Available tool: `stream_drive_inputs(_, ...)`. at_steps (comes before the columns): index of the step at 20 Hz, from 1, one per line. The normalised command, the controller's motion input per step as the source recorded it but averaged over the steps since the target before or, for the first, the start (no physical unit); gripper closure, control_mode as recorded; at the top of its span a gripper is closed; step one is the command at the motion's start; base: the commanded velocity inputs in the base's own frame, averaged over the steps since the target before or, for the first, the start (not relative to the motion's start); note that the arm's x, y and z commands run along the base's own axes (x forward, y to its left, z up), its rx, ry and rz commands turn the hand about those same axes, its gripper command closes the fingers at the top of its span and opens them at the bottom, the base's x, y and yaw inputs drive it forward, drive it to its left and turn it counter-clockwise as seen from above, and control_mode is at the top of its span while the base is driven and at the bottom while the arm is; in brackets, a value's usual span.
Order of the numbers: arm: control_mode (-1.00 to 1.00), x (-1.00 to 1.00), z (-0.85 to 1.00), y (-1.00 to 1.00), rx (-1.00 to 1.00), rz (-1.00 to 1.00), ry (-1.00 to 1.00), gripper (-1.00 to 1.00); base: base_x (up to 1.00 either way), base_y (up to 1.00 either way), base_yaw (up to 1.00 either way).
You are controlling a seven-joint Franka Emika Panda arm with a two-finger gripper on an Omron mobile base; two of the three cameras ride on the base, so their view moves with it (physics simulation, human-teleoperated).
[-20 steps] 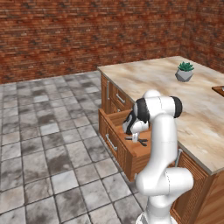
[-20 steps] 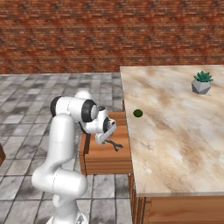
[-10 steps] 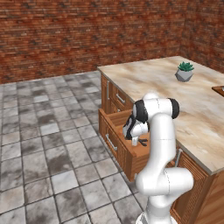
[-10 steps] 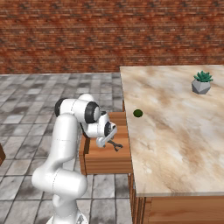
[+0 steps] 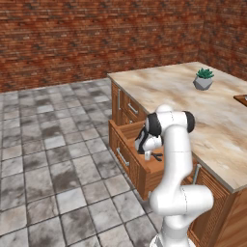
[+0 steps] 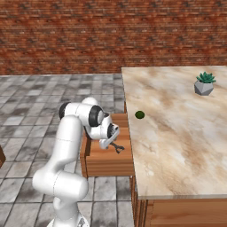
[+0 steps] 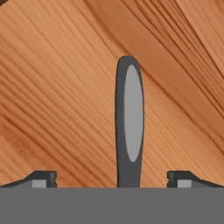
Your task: Open the drawer on the left and place the cutting tools on the cutting board.
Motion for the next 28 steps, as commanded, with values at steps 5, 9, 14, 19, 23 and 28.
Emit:
stream_drive_inputs(5,-1.0,0.22,-0.13,-0.07,0.0,0.0,0.0,-1.0,0.0,0.0,0.0)
stream_drive_inputs(9,-1.0,0.17,-0.2,-0.07,0.0,0.0,0.0,-1.0,0.0,0.0,0.0)
stream_drive_inputs(14,-1.0,0.08,-0.27,-0.05,0.0,0.0,0.0,-1.0,0.0,0.0,0.0)
stream_drive_inputs(19,-1.0,0.0,-0.31,0.0,0.0,0.0,0.0,1.0,0.0,0.0,0.0)
stream_drive_inputs(23,-1.0,0.0,-0.01,0.0,0.0,0.0,0.0,1.0,0.0,0.0,0.0)
stream_drive_inputs(28,-1.0,-0.03,0.09,0.0,0.02,0.0,-0.03,1.0,0.0,0.0,0.0)
